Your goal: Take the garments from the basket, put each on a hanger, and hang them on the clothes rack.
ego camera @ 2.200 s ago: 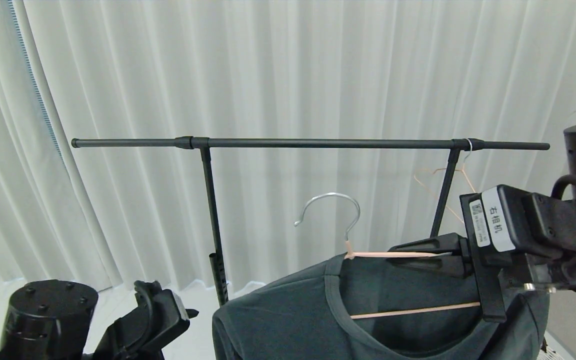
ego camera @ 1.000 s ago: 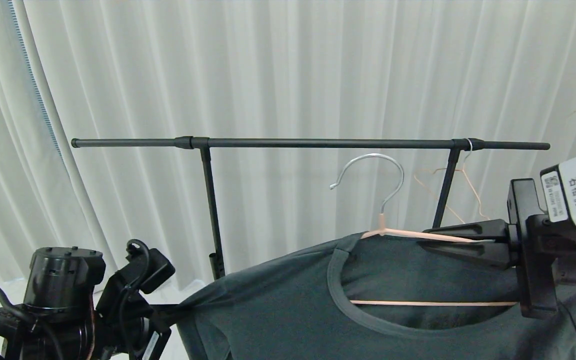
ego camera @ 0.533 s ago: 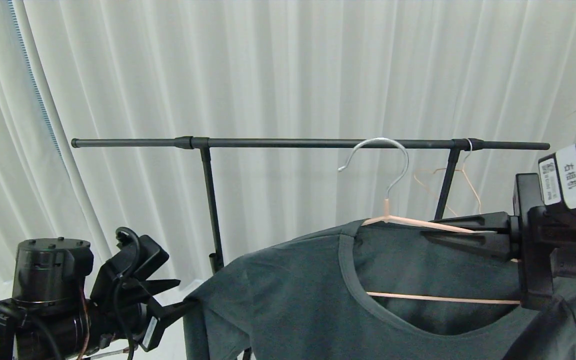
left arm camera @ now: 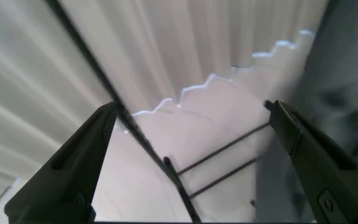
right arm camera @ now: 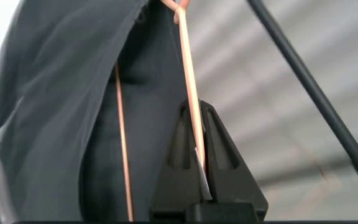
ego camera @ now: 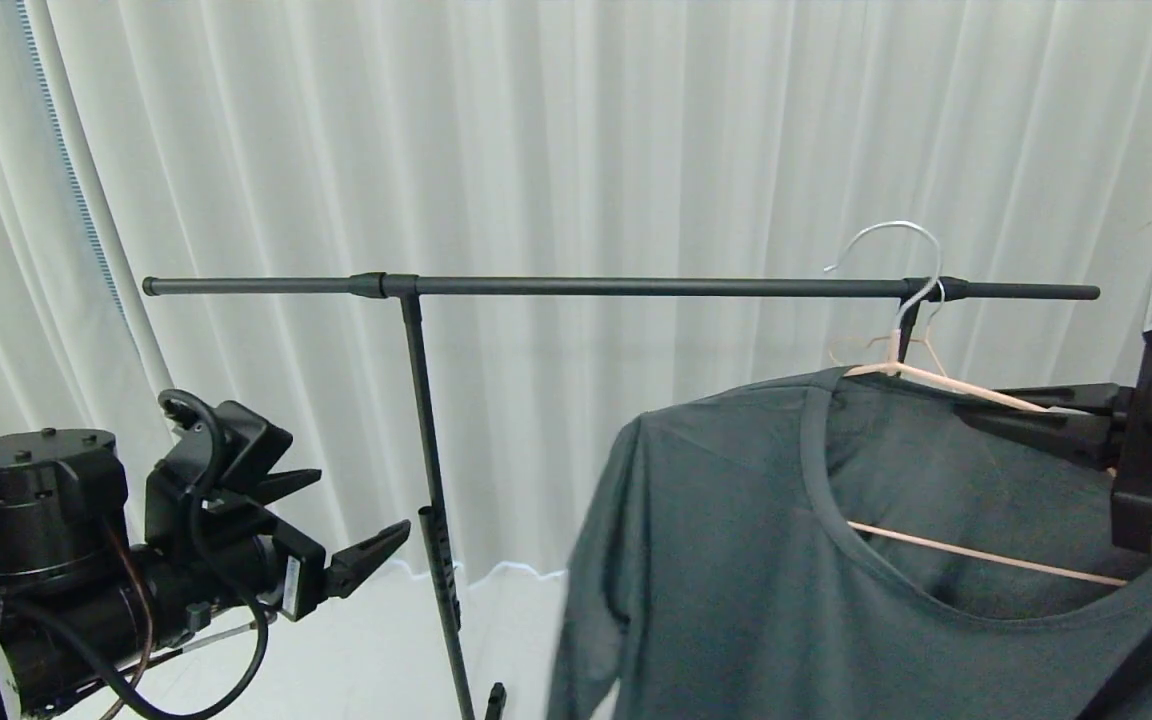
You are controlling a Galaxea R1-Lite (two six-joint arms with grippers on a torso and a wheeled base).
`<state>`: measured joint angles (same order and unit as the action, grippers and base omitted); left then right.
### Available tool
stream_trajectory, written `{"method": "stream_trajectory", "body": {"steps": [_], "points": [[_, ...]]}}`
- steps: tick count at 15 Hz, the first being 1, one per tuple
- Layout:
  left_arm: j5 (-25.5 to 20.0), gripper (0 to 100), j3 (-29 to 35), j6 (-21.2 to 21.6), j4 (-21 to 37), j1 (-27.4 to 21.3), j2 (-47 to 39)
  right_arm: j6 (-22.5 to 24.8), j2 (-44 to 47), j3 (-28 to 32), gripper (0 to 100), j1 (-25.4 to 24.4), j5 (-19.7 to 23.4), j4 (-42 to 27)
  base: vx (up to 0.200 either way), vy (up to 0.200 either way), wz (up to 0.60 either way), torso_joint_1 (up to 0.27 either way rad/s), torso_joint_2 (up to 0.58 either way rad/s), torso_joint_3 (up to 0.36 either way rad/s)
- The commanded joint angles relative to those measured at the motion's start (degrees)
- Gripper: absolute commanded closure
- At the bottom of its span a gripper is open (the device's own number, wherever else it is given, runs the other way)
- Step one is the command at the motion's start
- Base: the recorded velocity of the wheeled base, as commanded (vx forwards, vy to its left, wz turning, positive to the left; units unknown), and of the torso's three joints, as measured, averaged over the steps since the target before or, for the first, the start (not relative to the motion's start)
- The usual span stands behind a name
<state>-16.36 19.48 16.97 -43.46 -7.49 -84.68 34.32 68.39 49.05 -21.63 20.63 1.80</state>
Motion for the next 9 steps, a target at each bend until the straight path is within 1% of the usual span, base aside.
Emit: {"method": "stream_trajectory", "body": {"steps": [1,3,4,6,7,8,9], "points": [[0.1,0,0.9,0.0,0.0,0.5,0.3,-3.1,-2.9,-1.2,100,5.4,-0.3,0.0,0.000,0.000,0.00,0.000,0.00,0.000],[0.4,0,2.0,0.1,-0.9,0.5,-0.1,-7.6,-2.8,-1.2,100,6.8,-4.7,-0.1,0.000,0.000,0.00,0.000,0.00,0.000],[1.9,0,2.4,0.1,-1.4,0.5,-0.3,-10.8,-1.9,-1.2,100,6.7,-7.2,0.1,0.000,0.000,0.00,0.000,0.00,0.000],[8.4,0,3.4,0.3,-1.5,0.5,-0.8,-14.1,0.3,-1.1,100,6.7,-10.2,0.4,0.000,0.000,0.00,0.000,0.00,0.000],[10.3,0,3.8,0.3,-1.5,0.5,-0.8,-15.2,1.6,-1.1,100,6.7,-11.0,0.9,0.000,0.000,0.00,0.000,0.00,0.000],[10.6,0,4.0,0.3,-1.5,0.5,-0.8,-15.5,2.1,-1.1,100,6.7,-11.1,1.4,0.000,0.000,0.00,0.000,0.00,0.000],[10.9,0,4.5,0.2,-1.5,0.5,-0.7,-16.1,4.4,-1.0,100,6.7,-11.3,3.8,0.000,0.000,0.00,0.000,0.00,0.000]]}}
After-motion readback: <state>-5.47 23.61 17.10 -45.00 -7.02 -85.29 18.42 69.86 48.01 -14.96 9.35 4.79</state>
